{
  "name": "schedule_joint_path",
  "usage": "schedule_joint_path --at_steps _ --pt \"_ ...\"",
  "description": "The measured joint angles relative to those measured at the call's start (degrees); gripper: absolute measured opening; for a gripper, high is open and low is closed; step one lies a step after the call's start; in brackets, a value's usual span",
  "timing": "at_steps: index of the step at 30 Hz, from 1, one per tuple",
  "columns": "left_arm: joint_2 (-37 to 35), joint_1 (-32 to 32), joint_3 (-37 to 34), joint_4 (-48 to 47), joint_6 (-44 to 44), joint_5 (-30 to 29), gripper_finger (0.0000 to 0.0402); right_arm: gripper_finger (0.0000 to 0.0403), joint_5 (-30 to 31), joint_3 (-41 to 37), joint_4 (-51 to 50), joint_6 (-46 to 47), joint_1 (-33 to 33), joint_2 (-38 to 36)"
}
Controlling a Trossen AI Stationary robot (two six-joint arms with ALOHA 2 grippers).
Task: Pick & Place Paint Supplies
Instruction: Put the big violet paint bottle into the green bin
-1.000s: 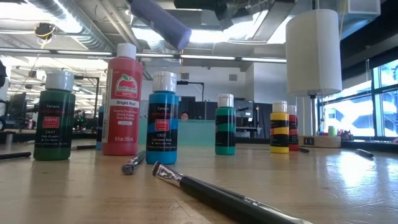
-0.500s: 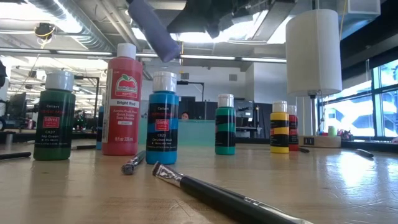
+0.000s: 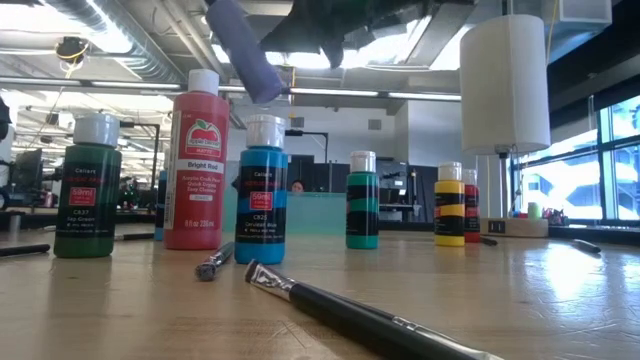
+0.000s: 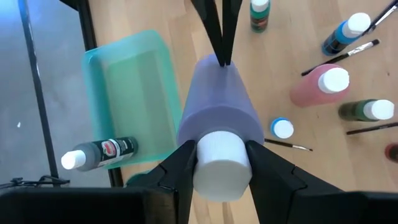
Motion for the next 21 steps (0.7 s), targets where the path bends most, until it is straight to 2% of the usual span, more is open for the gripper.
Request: schedule_joint_path --at_steps 21 --pt "0.0 0.0 0.0 0.0 0.1 0.1 0.0118 0.0001 -1.7 0.0 2.3 -0.2 -0.8 1.0"
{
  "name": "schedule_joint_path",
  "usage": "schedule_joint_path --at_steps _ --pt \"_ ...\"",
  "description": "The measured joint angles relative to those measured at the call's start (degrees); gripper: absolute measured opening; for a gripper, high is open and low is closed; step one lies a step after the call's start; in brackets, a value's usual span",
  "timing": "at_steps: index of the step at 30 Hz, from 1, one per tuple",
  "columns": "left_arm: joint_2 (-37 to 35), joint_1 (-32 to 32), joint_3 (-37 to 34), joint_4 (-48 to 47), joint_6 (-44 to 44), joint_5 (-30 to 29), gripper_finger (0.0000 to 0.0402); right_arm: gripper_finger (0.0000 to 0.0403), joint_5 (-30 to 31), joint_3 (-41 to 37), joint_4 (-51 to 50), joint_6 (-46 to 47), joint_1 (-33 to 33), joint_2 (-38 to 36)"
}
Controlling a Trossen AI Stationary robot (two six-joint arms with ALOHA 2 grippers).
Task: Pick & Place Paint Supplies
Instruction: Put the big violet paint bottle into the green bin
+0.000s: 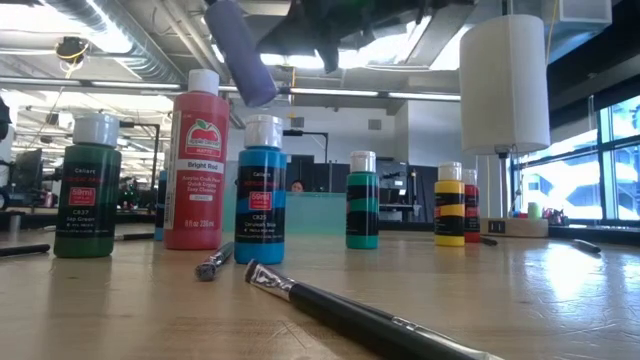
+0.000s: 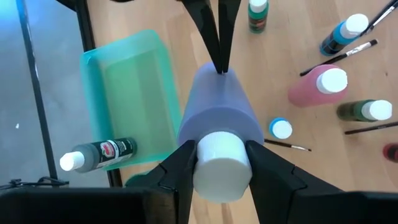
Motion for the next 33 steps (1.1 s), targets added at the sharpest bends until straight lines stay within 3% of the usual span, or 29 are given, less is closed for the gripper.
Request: schedule_joint_path --at_steps 12,21,33 --pt "0.0 0.0 0.0 0.4 0.0 0.0 0.0118 0.0001 -0.7 0.0 -2.8 -3.0 0.4 -1.4" --pt "1.8 2.4 0.0 0.2 1.2 -4.8 0.0119 0.0001 17.4 0.0 -16.7 -2.7 5.3 -7.8" --pt "11.8 14.7 0.0 0.6 8.3 -4.1 0.0120 0.0001 20.4 0.0 -18.8 -1.5 10.5 -9.0"
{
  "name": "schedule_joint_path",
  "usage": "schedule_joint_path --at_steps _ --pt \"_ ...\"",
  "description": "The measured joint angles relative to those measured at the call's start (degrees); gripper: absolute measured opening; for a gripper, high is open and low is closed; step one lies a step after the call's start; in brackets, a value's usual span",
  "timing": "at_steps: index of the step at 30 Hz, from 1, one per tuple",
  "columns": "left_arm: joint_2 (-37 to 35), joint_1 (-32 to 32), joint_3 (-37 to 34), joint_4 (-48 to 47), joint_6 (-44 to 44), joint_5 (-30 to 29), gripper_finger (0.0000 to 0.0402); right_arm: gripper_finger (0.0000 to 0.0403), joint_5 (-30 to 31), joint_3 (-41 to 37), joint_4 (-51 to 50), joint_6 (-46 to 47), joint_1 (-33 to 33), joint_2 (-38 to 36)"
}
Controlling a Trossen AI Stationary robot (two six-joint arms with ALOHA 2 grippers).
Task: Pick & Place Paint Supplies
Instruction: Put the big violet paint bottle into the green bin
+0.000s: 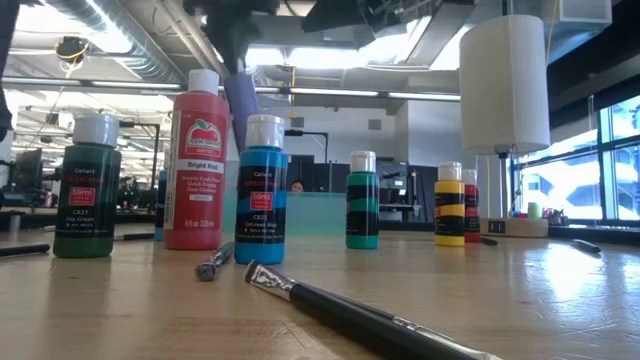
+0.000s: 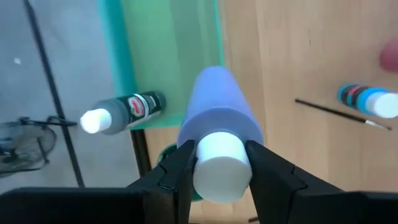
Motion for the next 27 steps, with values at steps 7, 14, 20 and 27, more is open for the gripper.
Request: schedule_joint_path --at_steps 7,14,20,27 --pt "6.3 6.0 0.0 3.6 6.7 1.1 0.0120 0.0001 0.0 0.0 -2.7 0.1 0.1 0.0" --pt "11.9 11.2 0.0 4.2 9.3 3.5 0.0120 0.0001 1.6 0.0 -6.3 2.2 -0.1 0.0" --pt "15.2 13.5 0.0 4.3 11.3 6.6 0.0120 0.0001 2.8 0.0 -6.7 2.6 -0.5 0.0" --pt "16.1 14.0 0.0 4.2 12.2 7.6 0.0121 0.0001 2.7 0.0 -7.4 3.5 -1.4 0.0"
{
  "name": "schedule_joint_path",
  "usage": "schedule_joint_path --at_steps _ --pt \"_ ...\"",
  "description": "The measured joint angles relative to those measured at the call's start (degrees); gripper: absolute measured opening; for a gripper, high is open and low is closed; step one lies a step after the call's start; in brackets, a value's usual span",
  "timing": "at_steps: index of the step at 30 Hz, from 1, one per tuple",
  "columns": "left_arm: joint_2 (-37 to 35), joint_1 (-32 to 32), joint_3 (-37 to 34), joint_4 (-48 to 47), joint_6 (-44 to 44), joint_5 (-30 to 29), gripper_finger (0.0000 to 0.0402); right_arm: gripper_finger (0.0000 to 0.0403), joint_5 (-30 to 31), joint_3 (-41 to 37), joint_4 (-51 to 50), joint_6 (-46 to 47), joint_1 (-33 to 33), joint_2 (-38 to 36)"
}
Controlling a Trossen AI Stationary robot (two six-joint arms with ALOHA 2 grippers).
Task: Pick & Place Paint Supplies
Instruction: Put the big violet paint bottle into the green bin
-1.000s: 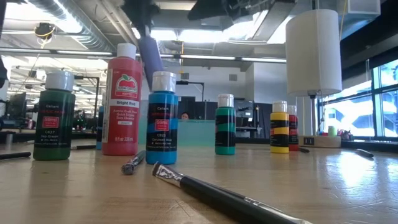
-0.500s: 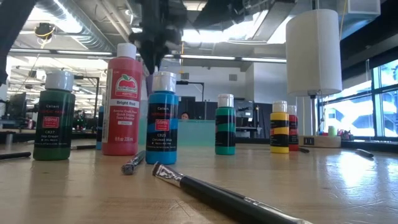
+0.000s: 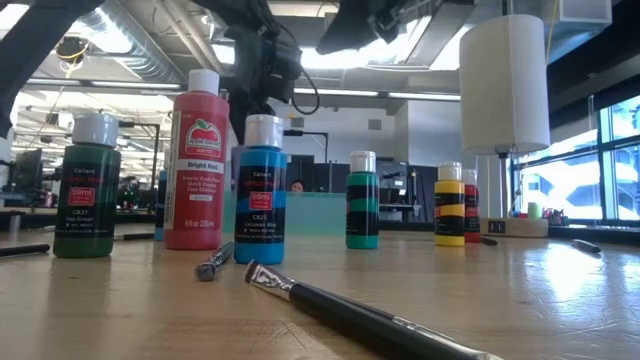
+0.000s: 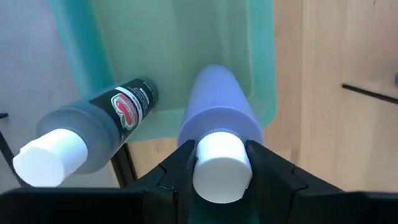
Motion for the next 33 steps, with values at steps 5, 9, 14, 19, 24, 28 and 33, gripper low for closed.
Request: schedule_joint_path --at_steps 5,9,14,19,24,28,33 --pt "0.0 0.0 0.0 0.0 0.0 4.0 0.0122 0.0001 -0.2 0.0 0.0 0.1 -0.2 0.0" --pt "0.0 0.0 0.0 -0.1 -0.5 4.0 0.0122 0.0001 -0.2 0.0 0.0 0.1 -0.2 0.0" --pt "0.0 0.0 0.0 -0.1 -0.6 3.9 0.0123 0.0001 -0.2 0.0 0.0 0.1 -0.2 0.0" --pt "0.0 0.1 0.0 0.1 -0.6 3.8 0.0123 0.0001 -0.2 0.0 -0.4 0.1 -0.2 0.0" --pt "0.6 0.2 0.0 0.7 -1.9 3.0 0.0124 0.0001 -0.4 0.0 -0.5 0.1 -0.2 0.0" --pt "1.6 0.2 0.0 0.9 -2.0 2.5 0.0124 0.0001 -0.3 0.0 -0.6 0.1 -0.2 0.0" --pt "3.1 0.2 0.4 0.9 -2.0 2.4 0.0124 0.0001 -0.3 0.0 -1.1 0.1 -0.2 0.0"
